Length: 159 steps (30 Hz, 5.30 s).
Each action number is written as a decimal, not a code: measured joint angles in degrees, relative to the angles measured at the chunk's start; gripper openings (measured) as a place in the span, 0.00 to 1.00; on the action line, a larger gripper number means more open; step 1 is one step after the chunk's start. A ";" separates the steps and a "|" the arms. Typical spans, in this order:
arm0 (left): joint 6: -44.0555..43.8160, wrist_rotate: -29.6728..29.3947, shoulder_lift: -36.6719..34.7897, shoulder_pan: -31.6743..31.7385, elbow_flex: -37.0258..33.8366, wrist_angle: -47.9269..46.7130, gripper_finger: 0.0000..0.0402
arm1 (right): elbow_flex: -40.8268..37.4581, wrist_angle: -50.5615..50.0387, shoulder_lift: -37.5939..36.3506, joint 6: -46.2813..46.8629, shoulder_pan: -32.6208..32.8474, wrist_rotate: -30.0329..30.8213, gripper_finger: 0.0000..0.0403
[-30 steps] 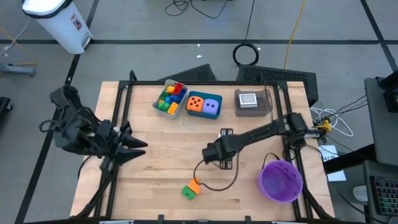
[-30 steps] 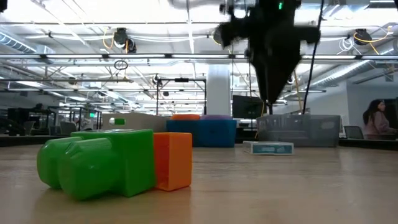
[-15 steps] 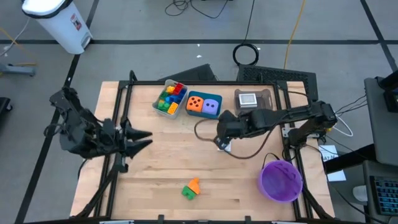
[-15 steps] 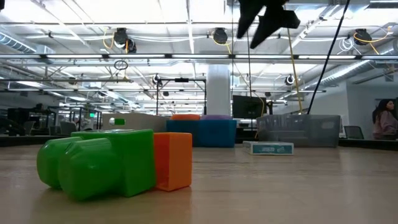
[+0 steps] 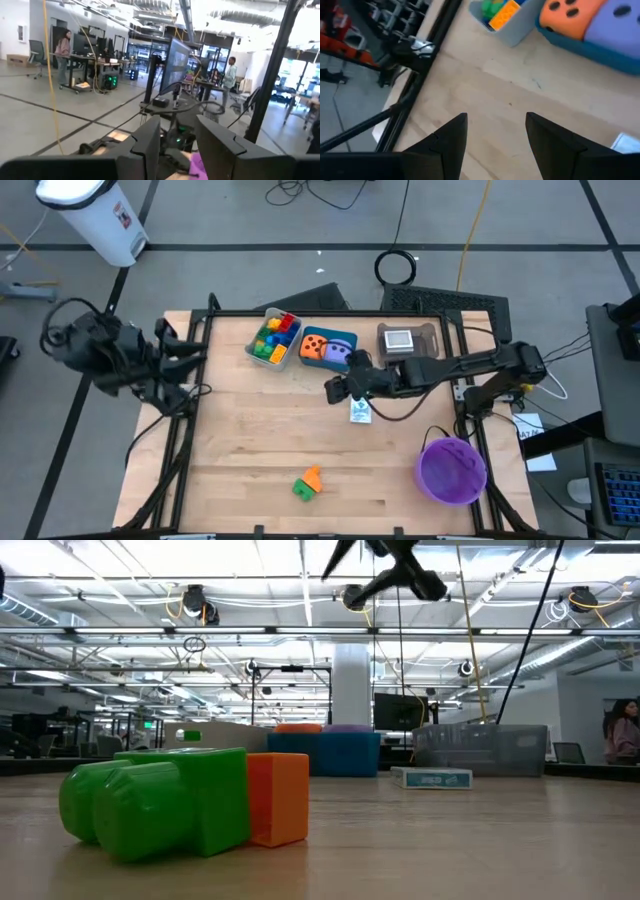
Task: Pick & Place Toys
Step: Put the blue deck of cards into the black bin
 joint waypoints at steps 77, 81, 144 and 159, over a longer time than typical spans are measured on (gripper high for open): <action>-10.37 0.53 -9.59 0.02 -0.02 -26.30 0.32 | 49.39 -60.39 39.49 14.44 -2.68 -0.52 0.69; -10.80 0.53 -9.59 0.00 -0.02 -26.30 0.32 | 46.05 -60.31 39.50 15.74 -2.00 -4.16 0.82; -11.55 -0.04 -9.60 0.06 -0.02 -27.50 0.32 | -7.41 -18.61 21.78 35.58 -3.51 -12.40 0.98; -11.23 -0.60 -9.62 0.06 -0.02 -27.44 0.32 | -11.15 -16.59 16.67 34.32 -5.16 -10.12 0.69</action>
